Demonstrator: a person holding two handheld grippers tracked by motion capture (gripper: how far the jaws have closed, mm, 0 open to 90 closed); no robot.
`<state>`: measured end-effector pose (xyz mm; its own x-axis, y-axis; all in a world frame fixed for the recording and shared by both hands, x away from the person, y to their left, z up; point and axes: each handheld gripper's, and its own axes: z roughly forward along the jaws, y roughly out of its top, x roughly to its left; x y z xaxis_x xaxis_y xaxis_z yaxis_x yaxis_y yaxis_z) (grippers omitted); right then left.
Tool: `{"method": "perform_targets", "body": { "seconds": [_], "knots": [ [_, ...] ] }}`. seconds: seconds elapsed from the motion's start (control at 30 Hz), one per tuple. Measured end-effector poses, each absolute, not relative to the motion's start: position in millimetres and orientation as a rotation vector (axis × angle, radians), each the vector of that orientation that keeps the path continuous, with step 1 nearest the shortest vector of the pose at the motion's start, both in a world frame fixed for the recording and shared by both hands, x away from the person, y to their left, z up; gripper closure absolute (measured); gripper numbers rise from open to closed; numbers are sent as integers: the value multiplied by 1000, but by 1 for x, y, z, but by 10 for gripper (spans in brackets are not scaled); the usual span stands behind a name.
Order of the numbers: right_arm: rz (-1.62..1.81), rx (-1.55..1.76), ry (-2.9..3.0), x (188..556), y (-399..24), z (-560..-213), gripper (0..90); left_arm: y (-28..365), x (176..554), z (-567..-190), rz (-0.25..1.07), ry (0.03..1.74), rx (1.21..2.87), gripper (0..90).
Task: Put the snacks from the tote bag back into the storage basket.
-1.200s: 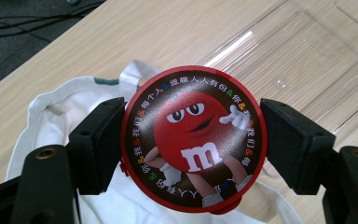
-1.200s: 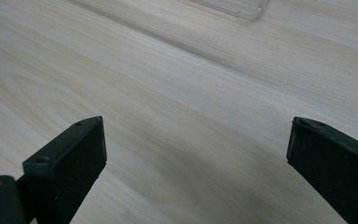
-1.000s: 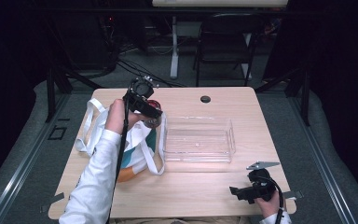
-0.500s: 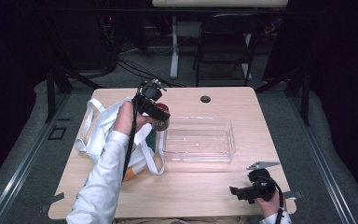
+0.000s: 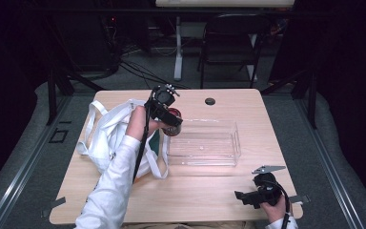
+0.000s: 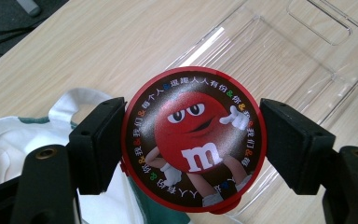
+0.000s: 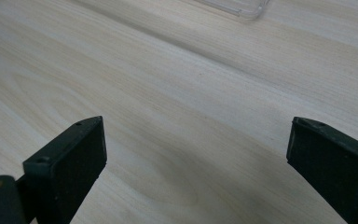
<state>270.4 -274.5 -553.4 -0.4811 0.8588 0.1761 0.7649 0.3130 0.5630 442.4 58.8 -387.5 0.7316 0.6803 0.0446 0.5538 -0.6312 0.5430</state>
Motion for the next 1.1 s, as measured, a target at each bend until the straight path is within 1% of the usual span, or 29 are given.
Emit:
{"method": "perform_targets", "body": {
  "seconds": [0.77,1.1],
  "knots": [
    [917,1511,2413,271,-274,-553,45,39,440,-399,309,907,2417,263],
    [917,1504,2419,271,-273,-553,45,37,439,-405,295,898,2424,263]
  ]
}}
